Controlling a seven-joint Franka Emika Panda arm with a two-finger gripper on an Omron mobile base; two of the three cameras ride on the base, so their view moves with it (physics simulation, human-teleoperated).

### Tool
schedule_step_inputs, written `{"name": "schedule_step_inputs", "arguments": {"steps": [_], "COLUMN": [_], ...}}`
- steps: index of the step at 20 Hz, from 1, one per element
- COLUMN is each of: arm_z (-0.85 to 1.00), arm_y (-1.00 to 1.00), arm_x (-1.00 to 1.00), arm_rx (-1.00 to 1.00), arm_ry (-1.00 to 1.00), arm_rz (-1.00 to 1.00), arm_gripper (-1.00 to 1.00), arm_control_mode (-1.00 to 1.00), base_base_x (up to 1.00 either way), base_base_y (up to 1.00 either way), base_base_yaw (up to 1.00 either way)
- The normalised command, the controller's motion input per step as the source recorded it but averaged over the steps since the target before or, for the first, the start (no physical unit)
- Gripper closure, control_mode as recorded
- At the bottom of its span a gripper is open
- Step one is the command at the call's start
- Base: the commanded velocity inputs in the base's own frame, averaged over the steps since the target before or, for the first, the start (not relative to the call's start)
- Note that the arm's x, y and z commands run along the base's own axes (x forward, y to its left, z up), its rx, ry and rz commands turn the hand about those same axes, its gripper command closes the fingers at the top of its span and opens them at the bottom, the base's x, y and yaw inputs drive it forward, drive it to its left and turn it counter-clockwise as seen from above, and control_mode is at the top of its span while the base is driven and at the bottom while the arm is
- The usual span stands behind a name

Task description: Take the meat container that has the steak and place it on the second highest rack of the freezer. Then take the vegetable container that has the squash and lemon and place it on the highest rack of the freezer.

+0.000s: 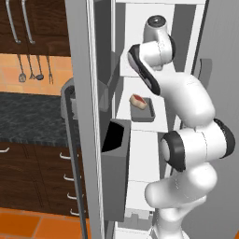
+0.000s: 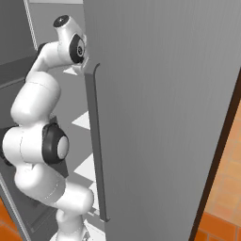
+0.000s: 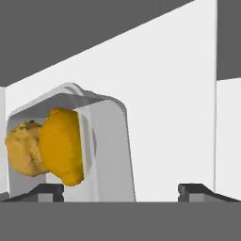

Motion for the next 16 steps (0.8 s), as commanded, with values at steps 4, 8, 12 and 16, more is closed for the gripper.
{"name": "schedule_step_inputs", "arguments": {"steps": [4,8,12,16], "arm_z": [0.06,0.35,0.0,-0.11], "arm_y": [0.0,0.0,0.08,0.1], "arm_x": [-0.86,-0.92,-1.0,-1.0], "arm_rx": [-0.02,-0.01,-0.04,0.0], "arm_ry": [-0.29,-0.25,-0.07,0.0], "arm_rz": [0.0,0.0,0.05,0.14], "arm_gripper": [-1.0,-1.0,-1.0,-1.0], "arm_control_mode": [-1.0,-1.0,-1.0,-1.0], "base_base_x": [0.0,0.0,0.0,0.0], "base_base_y": [0.0,0.0,0.0,0.0], "base_base_yaw": [0.0,0.0,0.0,0.0]}}
